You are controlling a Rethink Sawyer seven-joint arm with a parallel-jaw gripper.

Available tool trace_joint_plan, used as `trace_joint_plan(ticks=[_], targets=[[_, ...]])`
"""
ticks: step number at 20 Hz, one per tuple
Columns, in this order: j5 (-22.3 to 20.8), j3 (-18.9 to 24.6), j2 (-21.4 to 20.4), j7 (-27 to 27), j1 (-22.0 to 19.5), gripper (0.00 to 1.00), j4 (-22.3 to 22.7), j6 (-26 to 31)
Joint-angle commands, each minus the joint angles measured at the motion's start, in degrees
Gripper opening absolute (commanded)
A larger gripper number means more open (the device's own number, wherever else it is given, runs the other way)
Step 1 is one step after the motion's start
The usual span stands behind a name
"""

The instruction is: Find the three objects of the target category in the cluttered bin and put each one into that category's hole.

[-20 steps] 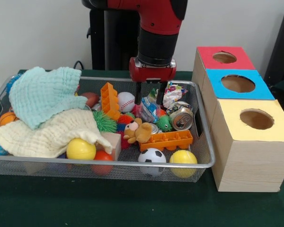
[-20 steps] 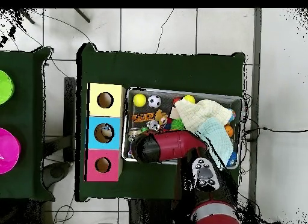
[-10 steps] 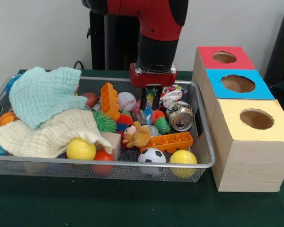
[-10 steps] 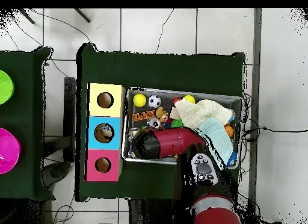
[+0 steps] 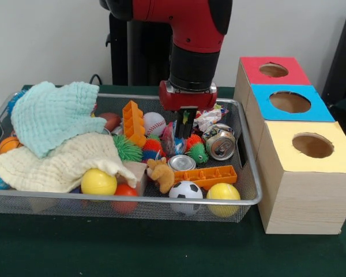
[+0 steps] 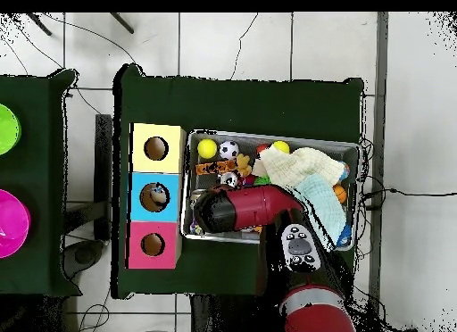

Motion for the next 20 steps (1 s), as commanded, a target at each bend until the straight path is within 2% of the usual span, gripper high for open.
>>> trace_joint_plan(ticks=[1, 6, 10, 12, 16, 20], targets=[[-2.8, 0.2, 1.41, 2.16, -0.91, 0.0, -1.47, 0.79], [-1.24, 1.06, -3.65, -0.34, -1.58, 0.0, 0.16, 6.58], [1.5, 1.72, -11.91, -4.39, -1.9, 0.0, 1.74, 17.28], [2.64, 2.31, -14.76, -5.86, -2.28, 0.0, 1.63, 22.22], [3.51, 3.57, -17.91, -7.25, -3.16, 0.0, 1.23, 28.45], [3.17, 4.64, -18.58, -6.76, -3.85, 0.0, 1.43, 29.69]])
